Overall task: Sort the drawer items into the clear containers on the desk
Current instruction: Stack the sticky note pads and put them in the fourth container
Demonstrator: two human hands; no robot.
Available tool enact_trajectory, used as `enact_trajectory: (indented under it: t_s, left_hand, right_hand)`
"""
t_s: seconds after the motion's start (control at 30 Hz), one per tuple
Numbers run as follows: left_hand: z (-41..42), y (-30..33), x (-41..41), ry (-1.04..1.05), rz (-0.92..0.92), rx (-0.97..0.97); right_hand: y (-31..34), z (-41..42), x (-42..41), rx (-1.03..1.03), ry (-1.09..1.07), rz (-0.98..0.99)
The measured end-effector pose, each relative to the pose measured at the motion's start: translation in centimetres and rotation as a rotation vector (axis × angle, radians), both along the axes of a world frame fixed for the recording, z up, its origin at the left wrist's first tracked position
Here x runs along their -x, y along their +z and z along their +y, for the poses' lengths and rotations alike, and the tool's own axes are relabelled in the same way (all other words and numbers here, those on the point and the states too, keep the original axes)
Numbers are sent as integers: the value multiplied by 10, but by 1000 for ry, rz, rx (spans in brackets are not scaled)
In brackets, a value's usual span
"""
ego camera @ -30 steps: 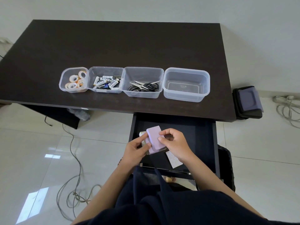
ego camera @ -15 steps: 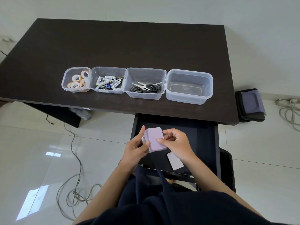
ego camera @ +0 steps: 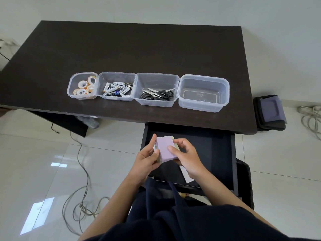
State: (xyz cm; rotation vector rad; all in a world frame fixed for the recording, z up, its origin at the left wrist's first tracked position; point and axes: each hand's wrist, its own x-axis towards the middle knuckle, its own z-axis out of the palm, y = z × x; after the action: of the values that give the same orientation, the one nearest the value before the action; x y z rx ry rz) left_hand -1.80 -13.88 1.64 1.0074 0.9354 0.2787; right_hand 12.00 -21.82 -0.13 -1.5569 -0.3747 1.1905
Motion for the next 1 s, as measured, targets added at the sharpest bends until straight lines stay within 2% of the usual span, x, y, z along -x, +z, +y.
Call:
enact_trajectory:
  t_s: [0.3,0.53,0.73,0.83,0.9,1.0]
  left_hand:
    - [-2,1,2,-20,40,-27]
    - [-3,-1,0,70,46,42]
    - [-4,-11,2,90,107,5]
    - [-3,-18,5,133,148,1]
    - [-3,-19,9,165,167,5]
    - [-2,-18,14,191,190,7]
  right_hand:
    - [-3,-1,1,10,21,25]
    - [-7,-1,5,2,10,50]
    - [-18,-6,6,-11,40,67]
    - [-35,-10,-5,80,-33,39]
    - [-54,-17,-16,177,-94,-49]
    - [-91,-34,-32,356,21,-232]
